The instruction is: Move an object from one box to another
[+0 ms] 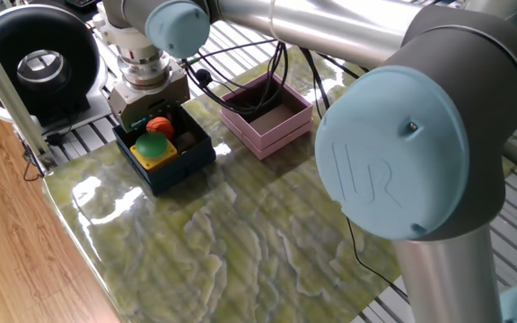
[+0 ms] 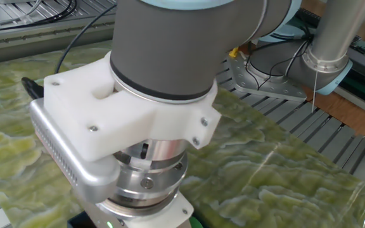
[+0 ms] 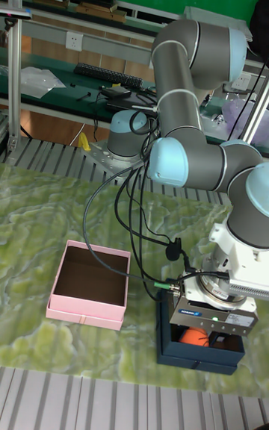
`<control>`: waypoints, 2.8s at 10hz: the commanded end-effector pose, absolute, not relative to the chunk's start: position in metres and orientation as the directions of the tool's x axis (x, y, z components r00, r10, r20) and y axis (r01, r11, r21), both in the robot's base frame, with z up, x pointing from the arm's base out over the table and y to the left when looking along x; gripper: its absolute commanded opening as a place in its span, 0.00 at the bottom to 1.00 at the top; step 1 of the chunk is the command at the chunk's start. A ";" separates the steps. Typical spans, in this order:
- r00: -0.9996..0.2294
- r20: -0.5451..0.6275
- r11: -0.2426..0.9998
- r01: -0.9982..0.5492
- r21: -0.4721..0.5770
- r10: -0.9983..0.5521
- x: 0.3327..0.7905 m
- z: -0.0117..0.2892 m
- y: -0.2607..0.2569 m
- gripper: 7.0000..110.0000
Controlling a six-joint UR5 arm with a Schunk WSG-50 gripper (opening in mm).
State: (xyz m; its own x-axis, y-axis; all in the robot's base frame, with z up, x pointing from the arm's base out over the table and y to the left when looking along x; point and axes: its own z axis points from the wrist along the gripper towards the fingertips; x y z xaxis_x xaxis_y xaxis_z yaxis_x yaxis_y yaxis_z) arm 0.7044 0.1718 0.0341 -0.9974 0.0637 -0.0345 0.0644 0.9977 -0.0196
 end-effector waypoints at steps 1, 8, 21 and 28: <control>-0.996 -0.004 0.996 0.091 0.000 0.091 0.697 0.053 0.181 0.00; -0.997 0.024 0.997 0.079 -0.022 0.080 0.691 0.091 0.173 0.00; -0.996 0.046 0.996 -0.077 -0.039 -0.075 0.666 0.141 0.072 0.00; -0.980 0.048 0.979 -0.197 -0.055 -0.194 0.640 0.127 -0.010 0.00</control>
